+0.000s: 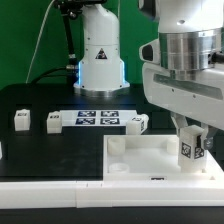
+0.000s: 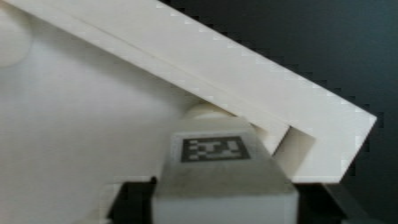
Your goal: Assemble one leg
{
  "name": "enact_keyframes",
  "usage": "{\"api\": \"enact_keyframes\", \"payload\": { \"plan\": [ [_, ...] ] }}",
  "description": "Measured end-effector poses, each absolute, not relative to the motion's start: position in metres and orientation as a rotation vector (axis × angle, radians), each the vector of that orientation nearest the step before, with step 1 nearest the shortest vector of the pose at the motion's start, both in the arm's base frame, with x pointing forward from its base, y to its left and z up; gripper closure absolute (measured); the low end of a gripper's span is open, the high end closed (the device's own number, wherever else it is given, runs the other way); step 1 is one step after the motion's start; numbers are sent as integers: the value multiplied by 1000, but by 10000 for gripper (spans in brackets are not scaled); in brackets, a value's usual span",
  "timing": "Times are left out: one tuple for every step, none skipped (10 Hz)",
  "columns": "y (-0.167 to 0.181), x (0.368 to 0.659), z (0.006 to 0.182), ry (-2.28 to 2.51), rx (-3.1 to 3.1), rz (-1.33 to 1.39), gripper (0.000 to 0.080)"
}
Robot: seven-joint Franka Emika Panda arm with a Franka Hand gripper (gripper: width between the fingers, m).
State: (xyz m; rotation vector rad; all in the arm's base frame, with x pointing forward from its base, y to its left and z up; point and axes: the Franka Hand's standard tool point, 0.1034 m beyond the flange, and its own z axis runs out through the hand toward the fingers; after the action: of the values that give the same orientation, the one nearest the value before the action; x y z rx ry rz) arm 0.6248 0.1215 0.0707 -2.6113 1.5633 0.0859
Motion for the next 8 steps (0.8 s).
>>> {"api": "enact_keyframes", "payload": {
  "plan": [
    [122, 625, 71, 1556, -2616, 86, 303],
    [121, 627, 73, 1383, -2709, 77, 303],
    [121, 628, 76, 1057, -2884, 59, 180],
    [120, 630, 76, 858, -2946, 50, 180],
    [118, 630, 75, 691, -2989, 45, 156],
    [119, 630, 75, 589, -3009, 41, 150],
    [119, 631, 76, 426, -3037, 31, 150],
    [119, 631, 76, 294, -3051, 22, 150]
  ]
}}
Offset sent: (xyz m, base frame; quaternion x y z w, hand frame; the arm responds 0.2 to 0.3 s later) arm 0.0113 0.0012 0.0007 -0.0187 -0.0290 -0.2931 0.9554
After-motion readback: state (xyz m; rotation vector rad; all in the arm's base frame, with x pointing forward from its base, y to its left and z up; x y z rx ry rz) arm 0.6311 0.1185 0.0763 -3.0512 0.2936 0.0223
